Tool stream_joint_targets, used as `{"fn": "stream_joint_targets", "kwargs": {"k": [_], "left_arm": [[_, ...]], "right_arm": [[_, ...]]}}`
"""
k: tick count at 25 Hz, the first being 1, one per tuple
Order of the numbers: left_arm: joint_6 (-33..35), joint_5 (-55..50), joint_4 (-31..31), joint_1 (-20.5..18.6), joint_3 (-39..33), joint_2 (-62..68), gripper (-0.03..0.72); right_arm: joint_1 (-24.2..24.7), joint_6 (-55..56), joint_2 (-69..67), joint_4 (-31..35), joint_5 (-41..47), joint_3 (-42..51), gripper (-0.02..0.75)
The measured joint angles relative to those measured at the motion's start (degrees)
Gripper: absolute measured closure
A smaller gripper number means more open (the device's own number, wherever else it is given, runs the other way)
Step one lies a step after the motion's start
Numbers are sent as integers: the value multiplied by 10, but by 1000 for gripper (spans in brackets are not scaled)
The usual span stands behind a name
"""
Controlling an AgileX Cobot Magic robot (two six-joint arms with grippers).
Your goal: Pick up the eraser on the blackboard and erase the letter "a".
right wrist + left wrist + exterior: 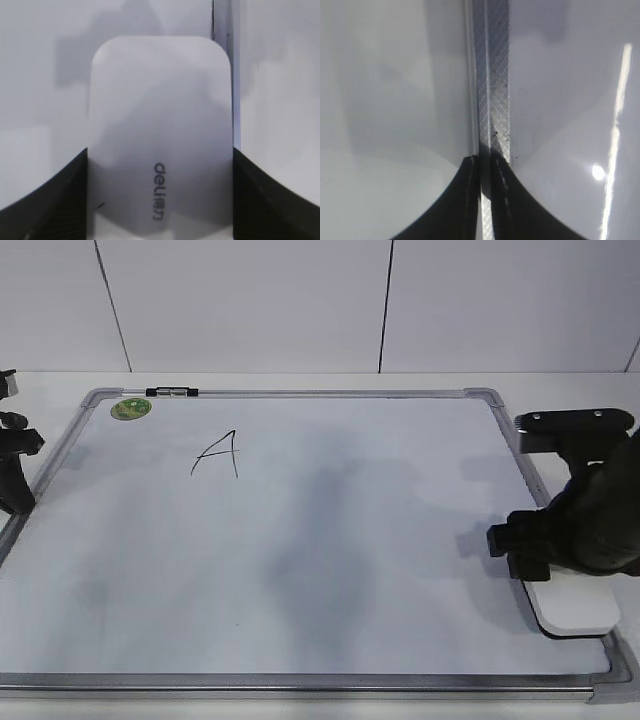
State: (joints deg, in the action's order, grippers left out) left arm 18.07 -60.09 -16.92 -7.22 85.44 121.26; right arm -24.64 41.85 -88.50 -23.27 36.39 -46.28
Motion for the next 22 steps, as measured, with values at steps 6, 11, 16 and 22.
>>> {"fn": "stream_joint_targets", "kwargs": {"k": [6, 11, 16, 22], "left_arm": [[0, 0, 0, 0, 0, 0, 670], [0, 0, 0, 0, 0, 0, 670], [0, 0, 0, 0, 0, 0, 670], [0, -1, 0, 0, 0, 0, 670]], "right_arm": [[0, 2, 7, -5, -46, 39, 190], [12, 4, 7, -6, -64, 53, 190], [27, 11, 7, -6, -79, 78, 190], [28, 13, 7, -10, -105, 79, 190]]}}
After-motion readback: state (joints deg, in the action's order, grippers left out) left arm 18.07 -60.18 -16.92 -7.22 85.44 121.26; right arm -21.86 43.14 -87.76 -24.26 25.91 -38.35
